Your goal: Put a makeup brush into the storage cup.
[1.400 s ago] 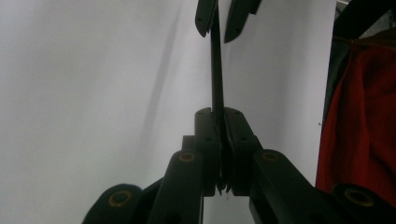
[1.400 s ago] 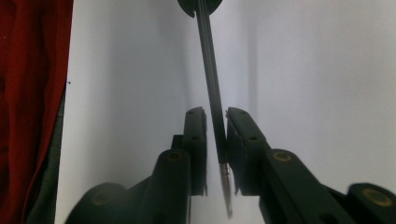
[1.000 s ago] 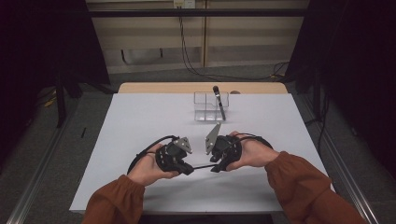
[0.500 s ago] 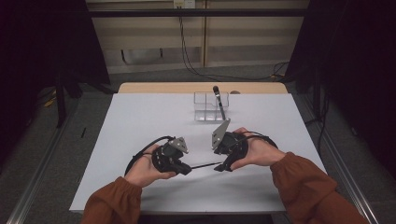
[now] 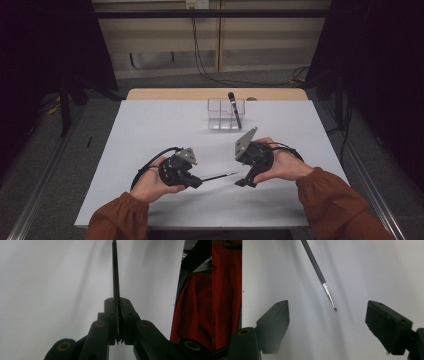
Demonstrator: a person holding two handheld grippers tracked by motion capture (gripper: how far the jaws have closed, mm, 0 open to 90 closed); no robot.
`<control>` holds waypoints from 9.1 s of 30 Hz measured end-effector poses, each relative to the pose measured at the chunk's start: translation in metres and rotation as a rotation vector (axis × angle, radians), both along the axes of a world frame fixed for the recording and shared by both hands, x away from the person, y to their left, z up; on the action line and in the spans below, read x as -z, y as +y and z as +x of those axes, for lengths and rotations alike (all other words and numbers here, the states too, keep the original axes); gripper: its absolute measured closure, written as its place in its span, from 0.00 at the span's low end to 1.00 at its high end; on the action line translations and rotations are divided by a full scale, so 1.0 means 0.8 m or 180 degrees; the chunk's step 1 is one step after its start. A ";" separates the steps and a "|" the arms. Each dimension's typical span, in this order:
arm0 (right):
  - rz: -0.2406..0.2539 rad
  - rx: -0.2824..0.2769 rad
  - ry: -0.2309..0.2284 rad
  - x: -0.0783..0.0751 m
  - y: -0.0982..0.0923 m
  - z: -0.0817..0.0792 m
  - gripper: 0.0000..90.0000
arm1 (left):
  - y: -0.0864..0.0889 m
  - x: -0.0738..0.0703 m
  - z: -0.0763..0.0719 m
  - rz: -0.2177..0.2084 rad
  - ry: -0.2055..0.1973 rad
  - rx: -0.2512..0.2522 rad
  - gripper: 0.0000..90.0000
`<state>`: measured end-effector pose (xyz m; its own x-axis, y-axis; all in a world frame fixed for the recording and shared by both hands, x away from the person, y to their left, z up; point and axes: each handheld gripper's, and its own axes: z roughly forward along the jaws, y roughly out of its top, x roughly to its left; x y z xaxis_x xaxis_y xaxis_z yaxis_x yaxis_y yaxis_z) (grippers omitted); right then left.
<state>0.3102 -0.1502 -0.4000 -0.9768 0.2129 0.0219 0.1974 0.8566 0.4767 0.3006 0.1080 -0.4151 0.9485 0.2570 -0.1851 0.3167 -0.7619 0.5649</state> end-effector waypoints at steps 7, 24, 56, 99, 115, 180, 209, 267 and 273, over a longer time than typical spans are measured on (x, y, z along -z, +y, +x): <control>0.0090 0.0113 -0.0002 0.002 -0.015 -0.002 0.12 | 0.009 0.001 -0.002 -0.0061 0.0024 -0.0066 0.95; 0.0266 0.0327 0.0022 0.012 -0.045 -0.009 0.05 | 0.028 0.004 -0.007 -0.0194 -0.0002 -0.0181 0.95; 0.0817 0.0525 0.0012 0.038 -0.064 -0.039 0.03 | 0.049 0.010 -0.019 -0.0850 -0.0131 -0.0370 0.95; 0.2349 0.0858 -0.0173 0.049 -0.053 -0.050 0.06 | 0.044 0.015 -0.026 -0.1593 -0.0484 -0.0492 0.95; 0.2603 0.0880 -0.0146 0.031 -0.037 -0.039 0.20 | 0.041 0.014 -0.030 -0.1823 -0.0525 -0.0537 0.95; 0.3276 0.0782 0.0412 0.029 -0.041 -0.024 0.96 | 0.003 0.027 -0.034 -0.1691 -0.0593 -0.0437 0.71; 0.3069 0.0947 0.0223 0.021 -0.061 -0.023 0.96 | 0.037 0.016 -0.027 -0.1534 -0.0858 -0.1024 0.13; 0.2646 0.1456 -0.0162 -0.001 -0.110 0.008 0.96 | 0.152 0.025 -0.049 -0.1603 -0.1251 -0.1770 0.02; 0.2609 0.1563 -0.0263 -0.012 -0.121 0.020 0.96 | 0.153 0.026 -0.052 -0.1697 -0.1254 -0.1813 0.02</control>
